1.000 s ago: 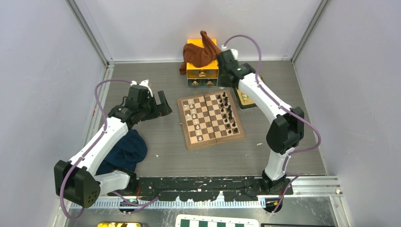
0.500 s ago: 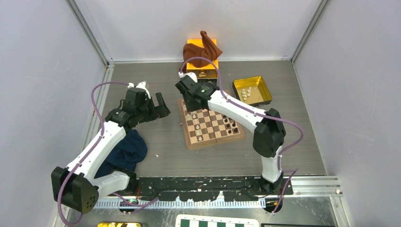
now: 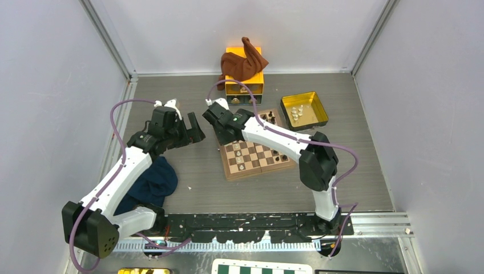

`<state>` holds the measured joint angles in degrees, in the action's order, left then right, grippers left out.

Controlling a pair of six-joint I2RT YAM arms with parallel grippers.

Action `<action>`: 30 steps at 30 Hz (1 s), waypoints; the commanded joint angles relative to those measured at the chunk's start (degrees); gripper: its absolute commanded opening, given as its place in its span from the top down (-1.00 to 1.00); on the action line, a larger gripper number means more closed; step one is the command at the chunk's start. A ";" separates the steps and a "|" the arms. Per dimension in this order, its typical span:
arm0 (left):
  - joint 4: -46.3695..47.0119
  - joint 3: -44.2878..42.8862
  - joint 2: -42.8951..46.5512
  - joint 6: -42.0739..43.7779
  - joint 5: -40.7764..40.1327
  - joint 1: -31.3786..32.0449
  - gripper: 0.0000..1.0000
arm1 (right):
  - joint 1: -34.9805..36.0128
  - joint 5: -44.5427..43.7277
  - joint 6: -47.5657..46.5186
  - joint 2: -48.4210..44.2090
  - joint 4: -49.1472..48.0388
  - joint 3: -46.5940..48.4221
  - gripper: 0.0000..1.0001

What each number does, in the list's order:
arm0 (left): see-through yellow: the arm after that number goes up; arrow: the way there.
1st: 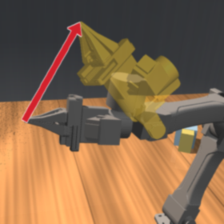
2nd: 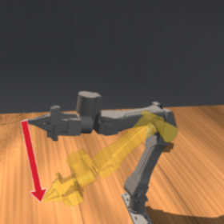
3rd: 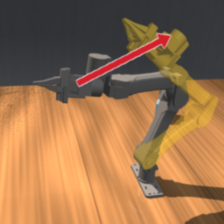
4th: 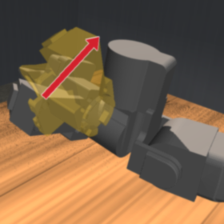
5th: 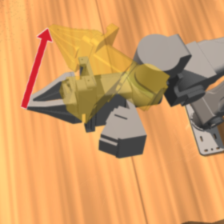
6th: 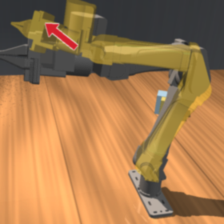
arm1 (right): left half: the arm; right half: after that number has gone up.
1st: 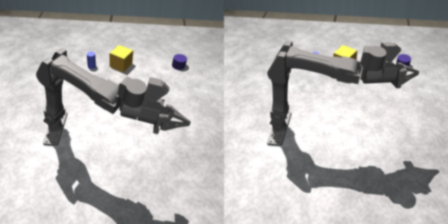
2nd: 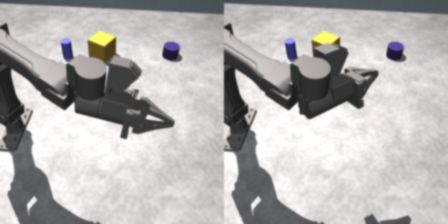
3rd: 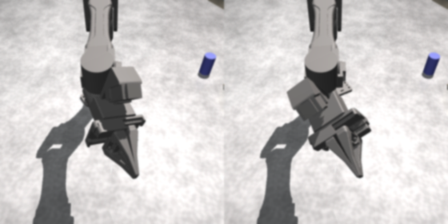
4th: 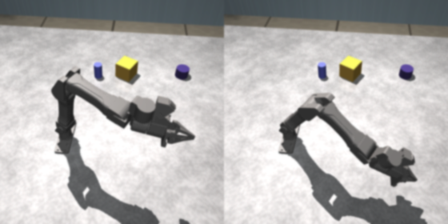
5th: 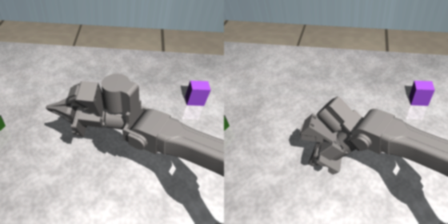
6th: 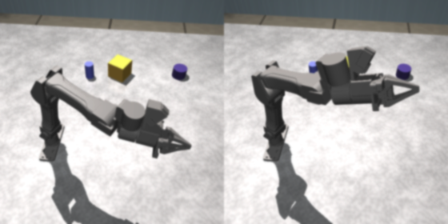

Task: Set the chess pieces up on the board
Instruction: Place the chess piece on the chessboard.

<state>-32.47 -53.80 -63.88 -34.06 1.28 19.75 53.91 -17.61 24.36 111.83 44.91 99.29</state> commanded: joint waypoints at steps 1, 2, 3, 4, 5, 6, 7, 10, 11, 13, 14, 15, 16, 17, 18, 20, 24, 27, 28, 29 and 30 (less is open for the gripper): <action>1.00 0.08 0.99 -0.29 -0.23 -0.41 -0.96 | 0.34 -0.32 0.78 0.86 -2.61 -0.67 0.98; 0.98 0.10 0.95 -0.29 -0.25 -0.41 -0.96 | 0.33 -0.32 0.71 1.10 -2.73 -0.94 0.98; 0.96 0.17 0.95 -0.33 -0.23 -0.41 -0.96 | 0.30 -0.40 0.62 1.28 -2.91 -1.21 0.98; 1.02 0.18 0.87 -0.35 -0.22 -0.41 -0.96 | 0.25 -0.33 0.56 1.55 -3.04 -1.27 0.98; 1.07 0.24 0.79 -0.27 -0.22 -0.41 -0.96 | 0.30 -0.26 0.52 1.75 -3.19 -1.37 0.98; 1.05 0.19 0.75 -0.32 -0.15 -0.41 -0.96 | 0.27 -0.19 0.47 1.94 -3.35 -1.36 0.98; 1.04 0.19 0.69 -0.31 -0.14 -0.41 -0.96 | 0.31 -0.09 0.42 2.24 -3.48 -1.37 0.98; 1.13 0.19 0.47 -0.37 0.03 -0.41 -0.96 | 0.32 -0.06 0.26 3.12 -3.66 -1.24 0.98; 1.10 0.19 0.44 -0.33 0.05 -0.41 -0.96 | 0.27 -0.02 0.18 3.37 -3.73 -1.28 0.98; 1.13 0.20 0.34 -0.30 0.04 -0.41 -0.96 | 0.32 0.02 0.09 3.79 -3.90 -1.29 0.99; 1.17 0.15 0.29 -0.26 0.04 -0.41 -0.96 | 0.30 -0.08 0.03 3.95 -3.99 -1.29 0.98; 1.21 0.15 0.25 -0.24 0.04 -0.41 -0.96 | 0.27 -0.13 -0.05 4.12 -4.08 -1.29 0.98; 1.19 0.12 0.16 -0.25 0.04 -0.41 -0.96 | 0.24 -0.21 -0.14 4.29 -4.12 -1.29 0.98; 1.20 0.12 0.08 -0.22 0.04 -0.41 -0.96 | 0.17 -0.23 -0.21 4.42 -4.12 -1.29 0.98; 1.19 0.10 -0.01 -0.29 0.04 -0.41 -0.96 | 0.08 -0.25 -0.27 4.59 -4.12 -1.29 0.98; 1.25 0.01 -0.23 -0.16 0.08 -0.41 -0.96 | -0.16 -0.11 -0.36 4.95 -4.20 -1.33 0.98; 1.33 -0.15 -0.52 0.05 0.05 -0.41 -0.96 | -0.56 0.07 -0.65 5.30 -4.88 -1.81 0.98; 1.30 -0.32 -0.95 0.22 0.18 -0.41 -0.96 | -0.85 0.02 -0.87 5.62 -5.07 -1.90 0.98; 1.37 -0.41 -1.09 0.28 0.18 -0.41 -0.96 | -0.87 0.07 -0.89 5.72 -5.16 -1.90 0.98; 1.38 -0.50 -1.27 0.28 0.25 -0.41 -0.96 | -0.97 0.15 -1.00 5.75 -5.20 -1.90 0.99; 1.40 -0.59 -1.44 0.39 0.30 -0.41 -0.96 | -1.14 0.16 -0.98 5.89 -5.18 -1.90 0.98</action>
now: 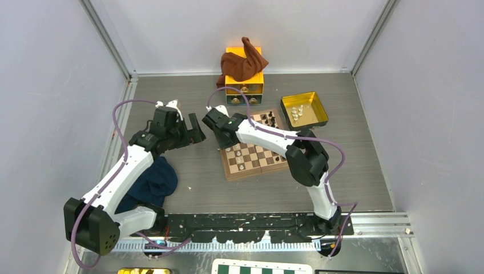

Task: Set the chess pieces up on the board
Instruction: Place the chess piece on the chessboard.

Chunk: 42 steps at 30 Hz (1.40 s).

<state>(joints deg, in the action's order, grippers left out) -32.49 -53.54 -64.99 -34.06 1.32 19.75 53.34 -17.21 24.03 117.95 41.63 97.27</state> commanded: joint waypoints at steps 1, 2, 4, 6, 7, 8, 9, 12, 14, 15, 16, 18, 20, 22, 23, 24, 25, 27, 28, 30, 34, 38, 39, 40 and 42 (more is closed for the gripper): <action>1.46 -0.93 -0.46 0.40 0.30 -0.41 -0.96 | -0.60 -0.27 -0.70 -0.21 -1.90 0.06 0.99; 1.53 -0.95 -0.55 0.45 0.33 -0.41 -0.96 | -0.67 -0.28 -0.74 -0.16 -1.99 0.03 0.98; 1.57 -1.12 -0.87 0.48 0.35 -0.41 -0.96 | -0.89 -0.24 -0.76 -0.14 -2.11 -0.18 0.98; 1.56 -1.29 -1.16 0.53 0.43 -0.41 -0.96 | -1.08 -0.13 -0.76 -0.12 -2.25 -0.45 0.98; 1.60 -1.37 -1.26 0.57 0.43 -0.41 -0.96 | -1.24 -0.11 -0.83 -0.13 -2.27 -0.54 0.99; 1.60 -1.39 -1.34 0.61 0.44 -0.41 -0.96 | -1.30 -0.03 -0.84 -0.18 -2.38 -0.65 0.98; 1.59 -1.39 -1.41 0.66 0.45 -0.41 -0.96 | -1.31 0.13 -0.83 -0.19 -2.42 -0.74 0.99; 1.73 -1.46 -1.67 0.58 0.50 -0.41 -0.96 | -1.42 0.32 -0.95 0.05 -2.52 -0.77 0.98; 1.81 -1.48 -1.80 0.58 0.57 -0.41 -0.96 | -1.47 0.42 -1.00 0.01 -2.60 -0.69 0.98; 1.81 -1.56 -1.87 0.58 0.59 -0.41 -0.96 | -1.51 0.37 -1.07 0.11 -2.68 -0.68 0.98; 1.80 -1.57 -1.93 0.60 0.65 -0.41 -0.96 | -1.59 0.42 -1.16 0.10 -2.80 -0.72 0.99; 1.79 -1.55 -1.99 0.64 0.61 -0.41 -0.96 | -1.67 0.58 -1.10 0.24 -2.86 -0.74 0.99; 1.78 -1.56 -2.05 0.62 0.62 -0.41 -0.96 | -1.75 0.64 -1.09 0.42 -2.95 -0.71 0.99; 1.77 -1.57 -2.07 0.56 0.61 -0.41 -0.96 | -1.87 0.90 -1.09 0.47 -2.95 -0.68 0.98; 1.79 -1.57 -2.08 0.58 0.63 -0.41 -0.96 | -1.91 0.97 -1.15 0.55 -2.91 -0.68 0.98; 1.82 -1.51 -2.07 0.56 0.71 -0.43 -0.96 | -1.87 1.05 -1.11 0.59 -2.95 -0.68 0.98; 1.86 -1.49 -2.08 0.53 0.71 -0.41 -0.96 | -1.86 1.11 -1.12 0.61 -2.95 -0.64 0.99; 1.89 -1.40 -2.07 0.51 0.84 -0.41 -0.96 | -1.84 1.20 -1.14 0.62 -2.95 -0.55 0.98; 1.89 -1.39 -2.07 0.49 0.85 -0.41 -0.96 | -1.87 1.13 -1.10 0.66 -2.95 -0.58 0.99; 1.96 -1.31 -2.07 0.49 0.85 -0.41 -0.96 | -1.85 1.13 -1.09 0.66 -2.87 -0.58 0.99; 2.08 -1.26 -2.01 0.40 1.03 -0.41 -0.96 | -1.90 1.43 -1.02 0.70 -2.87 -0.51 0.99; 2.19 -1.08 -1.92 0.21 1.20 -0.41 -0.96 | -1.84 1.52 -0.92 0.72 -2.70 -0.42 0.98; 2.17 -1.05 -1.90 0.16 1.20 -0.41 -0.96 | -1.86 1.52 -0.92 0.67 -2.69 -0.48 0.99; 2.29 -1.00 -1.85 0.15 1.29 -0.41 -0.96 | -1.85 1.56 -0.92 0.60 -2.71 -0.50 0.99; 2.32 -0.87 -1.85 0.08 1.25 -0.41 -0.96 | -1.87 1.52 -0.84 0.48 -2.63 -0.67 0.99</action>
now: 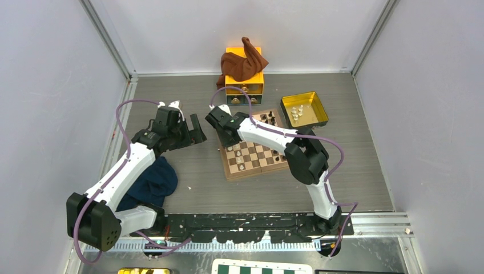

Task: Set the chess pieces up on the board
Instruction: Place the chess piece on the chessboard.

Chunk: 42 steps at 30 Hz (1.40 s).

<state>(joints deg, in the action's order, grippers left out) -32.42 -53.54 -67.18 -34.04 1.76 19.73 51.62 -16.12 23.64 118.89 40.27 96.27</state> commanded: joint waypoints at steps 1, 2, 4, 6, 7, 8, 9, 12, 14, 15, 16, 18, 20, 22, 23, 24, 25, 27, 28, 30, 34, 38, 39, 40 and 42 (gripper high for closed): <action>2.24 -0.87 0.37 -0.01 0.87 -0.39 -0.96 | -0.09 0.47 -0.41 -0.49 -1.25 0.26 0.98; 2.33 -0.87 0.41 -0.02 0.92 -0.39 -0.96 | -0.11 0.47 -0.40 -0.54 -1.25 0.24 0.98; 2.34 -0.87 0.47 0.02 0.92 -0.39 -0.96 | -0.09 0.28 -0.37 -0.59 -1.25 0.24 0.99; 2.34 -0.82 0.47 -0.09 0.95 -0.39 -0.96 | -0.06 0.29 -0.35 -0.58 -1.17 0.24 0.98; 2.31 -0.77 0.55 0.01 1.03 -0.39 -0.96 | -0.12 0.30 -0.36 -0.55 -1.16 0.31 0.98; 2.29 -0.78 0.55 0.00 1.04 -0.39 -0.96 | -0.08 0.30 -0.30 -0.52 -1.09 0.28 0.98; 2.34 -0.78 0.56 -0.05 1.05 -0.39 -0.96 | -0.10 0.30 -0.29 -0.45 -1.07 0.24 0.97; 2.35 -0.78 0.64 -0.07 1.03 -0.39 -0.96 | -0.07 0.56 -0.17 -0.51 -1.02 0.08 0.85; 2.35 -0.69 0.64 -0.15 1.13 -0.39 -0.96 | 0.04 0.57 -0.10 -0.54 -1.00 0.02 0.75; 2.41 -0.62 0.64 -0.19 1.10 -0.39 -0.96 | 0.05 0.60 -0.09 -0.57 -0.92 0.01 0.70; 2.39 -0.62 0.69 -0.16 1.09 -0.39 -0.96 | 0.05 0.60 -0.08 -0.63 -0.90 0.05 0.65; 2.49 -0.55 0.73 -0.21 1.19 -0.39 -0.96 | 0.06 0.51 -0.09 -0.72 -0.90 0.06 0.57; 2.50 -0.51 0.73 -0.30 1.25 -0.39 -0.96 | 0.09 0.40 -0.11 -0.85 -0.85 0.10 0.53; 2.53 -0.51 0.73 -0.26 1.39 -0.39 -0.96 | 0.10 0.32 -0.17 -1.07 -0.82 0.22 0.51; 2.54 -0.46 0.81 -0.29 1.40 -0.39 -0.96 | 0.12 0.30 -0.17 -1.12 -0.74 0.35 0.50; 2.61 -0.44 0.82 -0.24 1.40 -0.39 -0.96 | 0.23 0.26 -0.26 -1.23 -0.66 0.47 0.50; 2.62 -0.41 0.90 -0.30 1.36 -0.39 -0.96 | 0.17 0.28 -0.27 -1.28 -0.59 0.55 0.49; 2.60 -0.34 0.97 -0.32 1.40 -0.39 -0.96 | 0.32 0.21 -0.31 -1.29 -0.38 0.67 0.48; 2.58 -0.30 1.07 -0.37 1.39 -0.39 -0.96 | 0.37 0.21 -0.34 -1.37 -0.37 0.67 0.47; 2.55 -0.25 1.15 -0.41 1.48 -0.39 -0.96 | 0.49 0.09 -0.34 -1.55 -0.28 0.68 0.45; 2.69 -0.16 1.34 -0.56 1.72 -0.39 -0.96 | 0.74 -0.03 -0.28 -1.98 -0.19 0.52 0.40; 2.81 -0.16 1.43 -0.63 1.97 -0.39 -0.96 | 1.01 -0.29 -0.34 -2.50 -0.13 0.41 0.34; 2.76 -0.16 1.43 -0.67 2.00 -0.39 -0.96 | 1.07 -0.36 -0.36 -2.63 -0.11 0.40 0.33; 2.81 -0.16 1.48 -0.67 2.01 -0.39 -0.96 | 1.16 -0.43 -0.36 -2.67 -0.13 0.40 0.32; 2.81 -0.16 1.54 -0.67 2.08 -0.39 -0.96 | 1.20 -0.66 -0.35 -2.91 -0.02 0.41 0.31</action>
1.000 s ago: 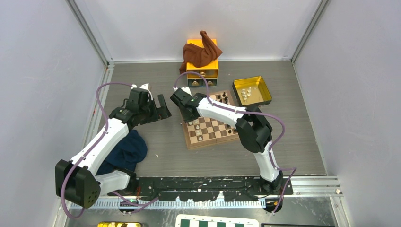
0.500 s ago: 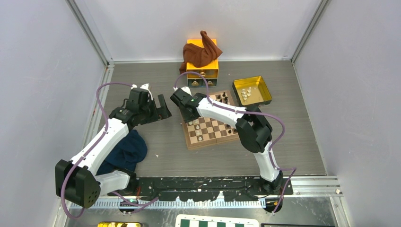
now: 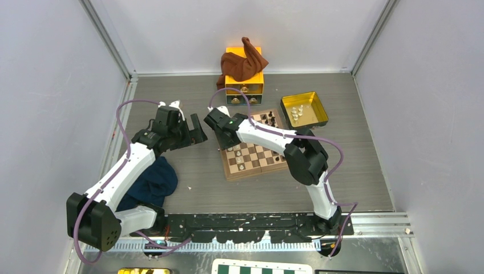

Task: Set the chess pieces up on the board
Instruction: Place the chess piece on the chessboard.

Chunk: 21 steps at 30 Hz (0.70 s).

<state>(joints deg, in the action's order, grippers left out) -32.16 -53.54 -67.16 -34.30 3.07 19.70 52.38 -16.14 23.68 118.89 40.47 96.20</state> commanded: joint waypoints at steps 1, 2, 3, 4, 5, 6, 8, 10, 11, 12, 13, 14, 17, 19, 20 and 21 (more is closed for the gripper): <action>2.61 -0.16 1.58 -0.46 0.79 -0.37 -0.96 | 0.40 -0.84 -0.45 -3.06 -0.15 0.48 0.31; 2.62 -0.16 1.59 -0.42 0.84 -0.37 -0.96 | 0.47 -1.02 -0.47 -3.13 -0.13 0.48 0.30; 2.63 -0.16 1.65 -0.51 0.87 -0.37 -0.96 | 0.52 -1.20 -0.54 -3.21 -0.05 0.48 0.29; 2.55 -0.16 1.67 -0.50 0.87 -0.37 -0.96 | 0.53 -1.36 -0.59 -3.31 0.03 0.48 0.29; 2.56 -0.16 1.68 -0.56 0.94 -0.37 -0.96 | 0.49 -1.54 -0.59 -3.42 0.07 0.40 0.29; 2.61 -0.22 1.68 -0.57 0.99 -0.37 -0.96 | 0.52 -1.72 -0.62 -3.48 0.13 0.27 0.28; 2.69 -0.25 1.68 -0.62 1.13 -0.37 -0.95 | 0.53 -2.14 -0.65 -3.76 0.22 -0.01 0.28; 2.64 -0.33 1.61 -0.59 1.18 -0.37 -0.95 | 0.52 -2.46 -0.70 -4.01 0.10 -0.34 0.28; 2.64 -0.34 1.67 -0.65 1.23 -0.37 -0.95 | 0.48 -2.60 -0.70 -4.08 0.06 -0.45 0.27; 2.67 -0.42 1.62 -0.67 1.26 -0.37 -0.95 | 0.50 -2.77 -0.67 -4.27 -0.03 -0.56 0.27; 2.68 -0.42 1.67 -0.74 1.36 -0.37 -0.95 | 0.53 -3.02 -0.66 -4.32 -0.04 -0.65 0.27; 2.70 -0.43 1.67 -0.68 1.38 -0.37 -0.95 | 0.49 -3.22 -0.75 -4.46 -0.04 -0.69 0.27; 2.62 -0.60 1.67 -0.77 1.49 -0.37 -0.95 | 0.51 -3.95 -0.93 -4.77 -0.14 -0.75 0.27; 2.55 -0.73 1.68 -0.77 1.54 -0.37 -0.95 | 0.52 -4.15 -1.05 -5.02 -0.12 -0.75 0.27; 2.54 -0.77 1.68 -0.79 1.57 -0.37 -0.95 | 0.49 -4.16 -1.09 -5.19 -0.13 -0.78 0.27; 2.54 -0.80 1.68 -0.77 1.51 -0.37 -0.95 | 0.50 -4.16 -1.17 -5.33 -0.13 -0.76 0.27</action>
<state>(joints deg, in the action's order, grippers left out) -31.97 -53.54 -67.05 -34.52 3.81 19.70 52.56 -18.37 23.35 118.78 40.86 95.11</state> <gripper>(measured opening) 0.978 0.365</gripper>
